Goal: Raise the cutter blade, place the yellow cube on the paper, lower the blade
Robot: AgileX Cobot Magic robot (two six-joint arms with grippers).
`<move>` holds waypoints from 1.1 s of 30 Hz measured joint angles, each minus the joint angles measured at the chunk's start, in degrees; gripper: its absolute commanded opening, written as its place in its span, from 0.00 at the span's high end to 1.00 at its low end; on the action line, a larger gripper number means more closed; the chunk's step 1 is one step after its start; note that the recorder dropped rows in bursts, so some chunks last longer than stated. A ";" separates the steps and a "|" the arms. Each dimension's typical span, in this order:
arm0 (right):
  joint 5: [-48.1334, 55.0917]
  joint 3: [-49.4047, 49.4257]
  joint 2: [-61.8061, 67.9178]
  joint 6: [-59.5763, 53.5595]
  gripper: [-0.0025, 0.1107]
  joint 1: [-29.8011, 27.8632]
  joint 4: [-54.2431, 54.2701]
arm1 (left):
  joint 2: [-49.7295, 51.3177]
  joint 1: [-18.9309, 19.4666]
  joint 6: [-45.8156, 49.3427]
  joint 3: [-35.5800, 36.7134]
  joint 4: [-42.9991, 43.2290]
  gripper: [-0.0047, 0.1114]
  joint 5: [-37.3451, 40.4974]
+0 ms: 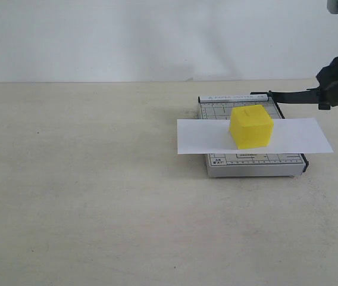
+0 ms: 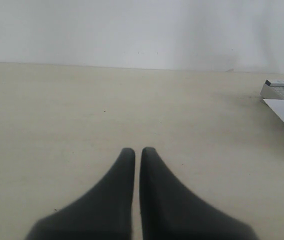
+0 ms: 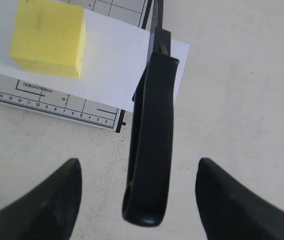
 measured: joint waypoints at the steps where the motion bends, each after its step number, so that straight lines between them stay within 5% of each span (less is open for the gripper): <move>1: -0.15 -0.10 0.00 0.00 0.43 0.00 -0.29 | 0.00 0.00 0.00 0.00 0.00 0.92 0.00; 11: -1.02 -0.32 0.00 0.33 0.44 0.00 -2.06 | 0.00 0.00 0.00 0.00 0.00 0.92 0.00; 16: -1.02 -0.32 0.00 0.33 0.53 0.00 -2.06 | 0.00 0.00 0.00 0.00 0.00 0.92 0.00; 33: -1.27 -0.43 1.87 -1.54 0.54 -0.11 3.61 | 0.00 0.00 0.00 0.00 0.00 0.92 0.00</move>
